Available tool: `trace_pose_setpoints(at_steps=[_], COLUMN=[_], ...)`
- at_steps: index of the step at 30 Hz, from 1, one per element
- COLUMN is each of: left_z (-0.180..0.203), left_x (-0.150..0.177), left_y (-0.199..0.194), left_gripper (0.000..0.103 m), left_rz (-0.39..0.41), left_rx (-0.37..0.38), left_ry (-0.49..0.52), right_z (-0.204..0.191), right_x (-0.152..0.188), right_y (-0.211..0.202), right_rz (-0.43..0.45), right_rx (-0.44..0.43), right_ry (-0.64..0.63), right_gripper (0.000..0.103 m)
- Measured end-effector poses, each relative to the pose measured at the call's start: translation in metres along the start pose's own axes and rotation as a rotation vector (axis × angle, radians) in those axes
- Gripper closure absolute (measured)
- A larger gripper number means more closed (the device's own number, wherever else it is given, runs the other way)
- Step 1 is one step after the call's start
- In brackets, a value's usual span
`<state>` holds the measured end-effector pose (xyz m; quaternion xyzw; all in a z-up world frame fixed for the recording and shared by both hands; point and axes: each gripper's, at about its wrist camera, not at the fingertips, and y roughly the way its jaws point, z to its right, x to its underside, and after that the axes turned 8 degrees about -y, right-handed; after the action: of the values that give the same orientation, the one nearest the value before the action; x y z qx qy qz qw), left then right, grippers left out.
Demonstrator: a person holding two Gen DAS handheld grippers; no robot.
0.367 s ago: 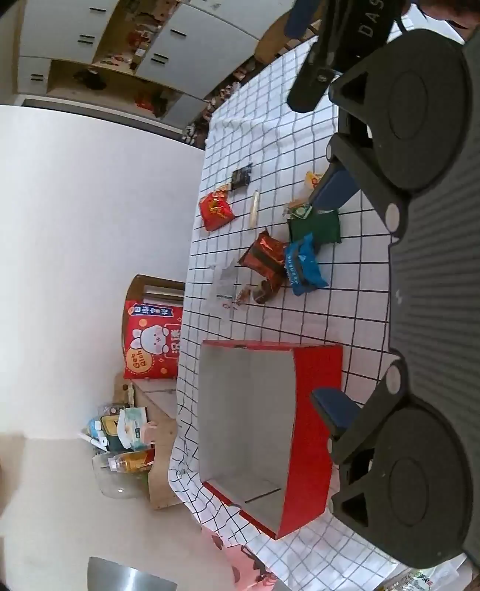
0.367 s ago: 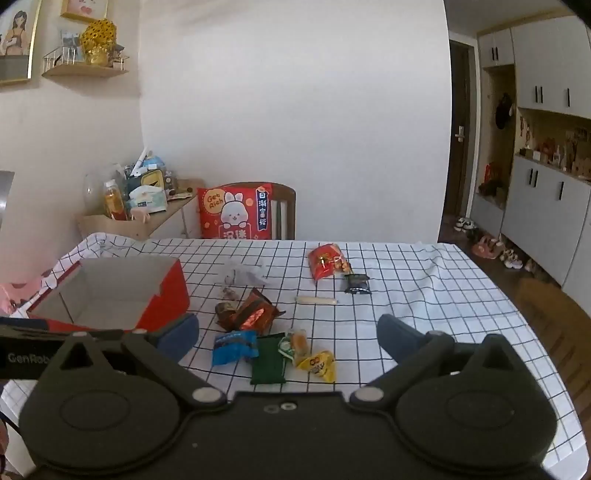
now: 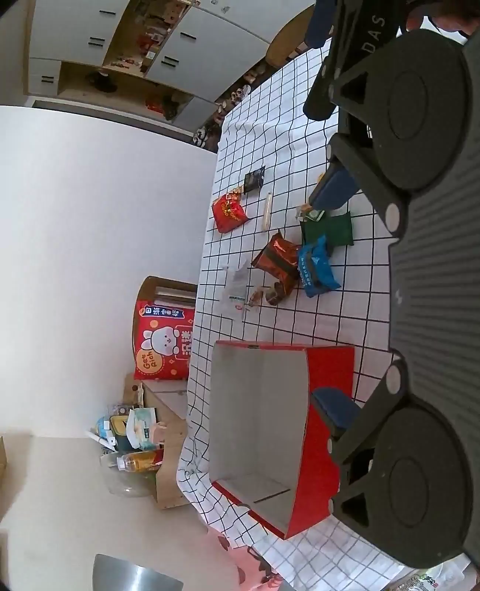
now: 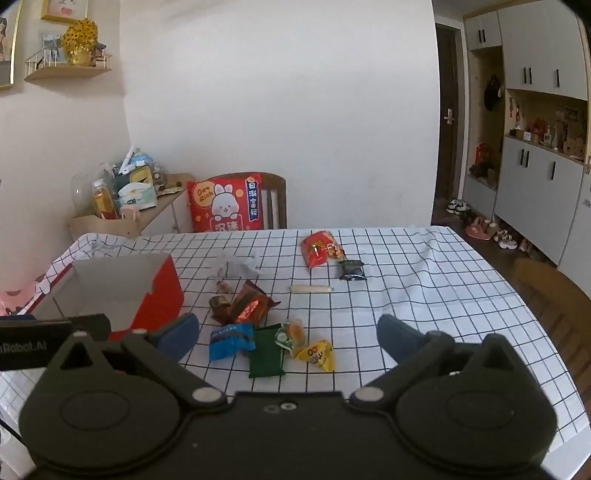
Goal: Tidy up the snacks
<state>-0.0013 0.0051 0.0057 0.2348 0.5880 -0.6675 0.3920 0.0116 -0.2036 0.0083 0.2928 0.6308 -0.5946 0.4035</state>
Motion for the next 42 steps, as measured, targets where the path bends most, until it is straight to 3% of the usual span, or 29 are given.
trace_pose_setpoints(at_steps=[42], left_z=[-0.01], left_x=[-0.011], left_y=[0.002], left_gripper=[0.0], left_rz=[0.002], left_rx=[0.0], left_ry=[-0.027], right_z=[-0.014], right_x=[-0.003], right_y=[-0.003], right_rz=[0.009], right_rx=[-0.012], right_ry=[-0.031], right_gripper=[0.0])
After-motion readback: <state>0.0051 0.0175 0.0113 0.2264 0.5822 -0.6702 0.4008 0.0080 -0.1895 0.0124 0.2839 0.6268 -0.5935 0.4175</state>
